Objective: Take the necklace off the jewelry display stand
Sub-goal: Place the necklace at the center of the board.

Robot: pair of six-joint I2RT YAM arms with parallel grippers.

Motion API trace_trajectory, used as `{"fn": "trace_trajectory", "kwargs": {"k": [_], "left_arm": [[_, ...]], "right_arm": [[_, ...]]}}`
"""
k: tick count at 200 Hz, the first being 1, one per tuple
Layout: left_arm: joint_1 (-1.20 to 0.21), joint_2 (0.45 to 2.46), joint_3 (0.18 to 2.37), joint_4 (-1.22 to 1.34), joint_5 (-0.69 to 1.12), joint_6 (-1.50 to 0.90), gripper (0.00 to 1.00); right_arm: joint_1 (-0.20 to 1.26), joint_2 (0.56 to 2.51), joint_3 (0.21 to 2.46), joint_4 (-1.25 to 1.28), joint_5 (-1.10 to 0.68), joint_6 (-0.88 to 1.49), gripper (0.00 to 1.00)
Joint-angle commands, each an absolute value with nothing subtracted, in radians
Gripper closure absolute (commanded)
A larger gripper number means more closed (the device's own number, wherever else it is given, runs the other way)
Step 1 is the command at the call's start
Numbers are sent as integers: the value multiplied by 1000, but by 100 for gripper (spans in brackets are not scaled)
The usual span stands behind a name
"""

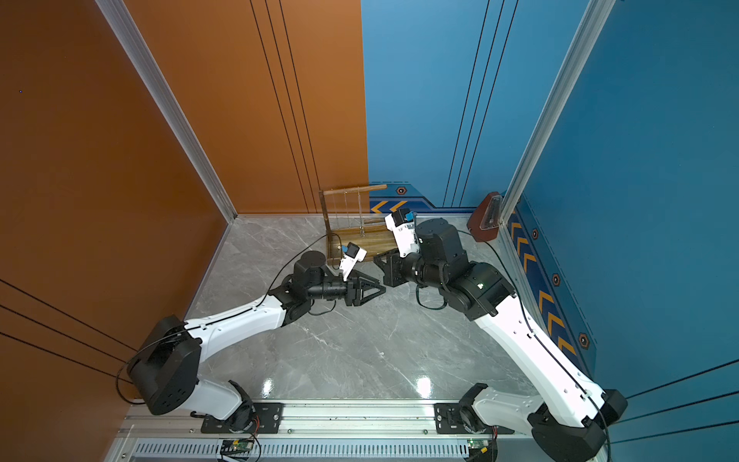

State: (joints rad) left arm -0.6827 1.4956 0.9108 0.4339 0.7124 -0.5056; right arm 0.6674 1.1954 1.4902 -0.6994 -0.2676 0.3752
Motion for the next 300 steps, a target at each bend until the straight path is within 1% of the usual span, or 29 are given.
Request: {"fn": "trace_trajectory", "kwargs": {"k": [1,12,37,60,79,98,111,122,140,185,214,267,300], "left_arm": [[-696,1489,940,450,726,-491,44],[-698,1488,941,449,724,-489,48],[-699,1483,936,449,710,-483,51],[-699,1481,930,450,703,-479,58],[-699,1477,926,450,694,-476,60],[-699,1471,918,450,678,-469,69],[-698,1466,912,450,663,-467,71],[-696,1462,911,450,656,-468,75],[-696,1462,911,449,654,-470,79],[-699,1452,903,449,629,-483,84],[-709,1426,870,450,553,-496,88],[-734,1361,793,449,447,-543,88],[-742,1338,738,450,421,-577,88]], "right_arm": [[661,1208,1525,-721,-288,393,100],[662,1211,1527,-722,-287,396,100],[659,1216,1532,-722,-293,399,100],[657,1221,1539,-726,-295,400,100],[656,1221,1543,-729,-296,400,100],[652,1224,1546,-732,-295,401,100],[651,1226,1549,-734,-295,402,100],[649,1226,1551,-738,-295,405,100],[645,1227,1554,-740,-293,408,100],[635,1233,1555,-747,-292,424,100],[634,1241,1555,-747,-278,438,100],[638,1285,1555,-742,-268,468,100],[654,1306,1544,-705,-266,490,100]]}}
